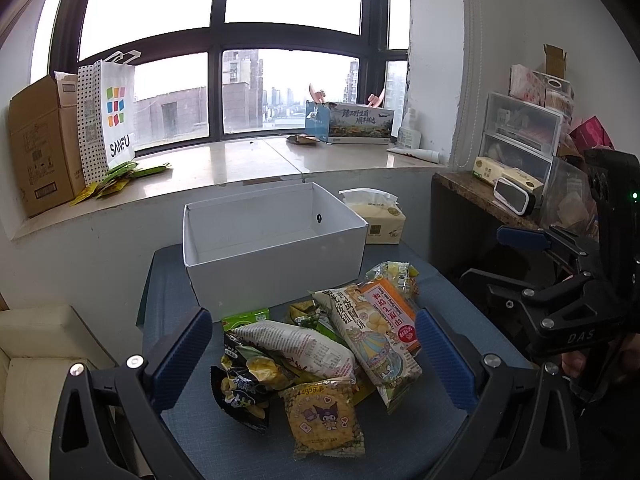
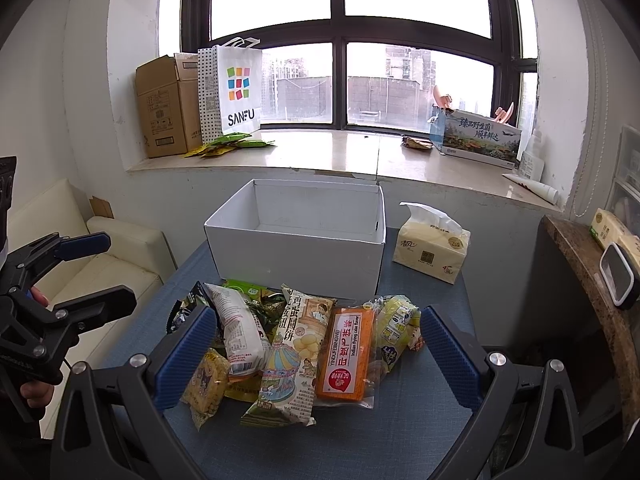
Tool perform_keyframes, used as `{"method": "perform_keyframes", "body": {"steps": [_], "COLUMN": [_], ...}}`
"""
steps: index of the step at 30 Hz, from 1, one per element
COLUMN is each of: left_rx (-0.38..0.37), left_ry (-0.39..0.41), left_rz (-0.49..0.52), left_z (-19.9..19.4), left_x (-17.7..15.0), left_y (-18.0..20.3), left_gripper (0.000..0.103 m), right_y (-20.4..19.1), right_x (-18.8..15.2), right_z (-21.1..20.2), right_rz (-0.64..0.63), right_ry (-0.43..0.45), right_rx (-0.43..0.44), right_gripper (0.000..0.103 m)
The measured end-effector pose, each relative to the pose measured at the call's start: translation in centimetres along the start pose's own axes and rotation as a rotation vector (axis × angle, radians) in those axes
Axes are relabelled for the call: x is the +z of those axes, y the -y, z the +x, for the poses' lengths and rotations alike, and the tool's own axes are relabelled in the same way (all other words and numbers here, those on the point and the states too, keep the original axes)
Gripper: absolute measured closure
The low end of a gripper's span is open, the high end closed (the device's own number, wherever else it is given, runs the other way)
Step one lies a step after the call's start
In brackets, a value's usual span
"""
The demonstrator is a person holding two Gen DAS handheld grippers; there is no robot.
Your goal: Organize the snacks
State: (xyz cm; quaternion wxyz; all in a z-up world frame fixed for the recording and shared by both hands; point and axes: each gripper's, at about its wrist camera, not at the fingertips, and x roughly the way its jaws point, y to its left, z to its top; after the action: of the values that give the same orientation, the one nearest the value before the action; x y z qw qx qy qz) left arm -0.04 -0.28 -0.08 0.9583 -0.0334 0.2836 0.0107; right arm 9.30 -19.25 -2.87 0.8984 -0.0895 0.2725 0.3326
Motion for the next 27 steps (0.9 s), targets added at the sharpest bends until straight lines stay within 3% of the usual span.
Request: {"method": "perform_keyframes", "body": {"steps": [20,27], "left_rx": [0.006,0.006], "left_ry": [0.009,-0.009], "left_rz": [0.003,-0.041], "left_z": [-0.1,0.0], "left_x": [0.1,-0.1], "left_y": [-0.1,-1.0], "left_gripper": [0.0,0.0], "right_y": [-0.1,0.2], "right_x": [-0.1,-0.6], "right_z": [0.1,1.8], "right_rz": [-0.001,0.013], "right_ry": [-0.007,-0.051], "right_rx": [0.004,0.006], "right_gripper": [0.0,0.0]}}
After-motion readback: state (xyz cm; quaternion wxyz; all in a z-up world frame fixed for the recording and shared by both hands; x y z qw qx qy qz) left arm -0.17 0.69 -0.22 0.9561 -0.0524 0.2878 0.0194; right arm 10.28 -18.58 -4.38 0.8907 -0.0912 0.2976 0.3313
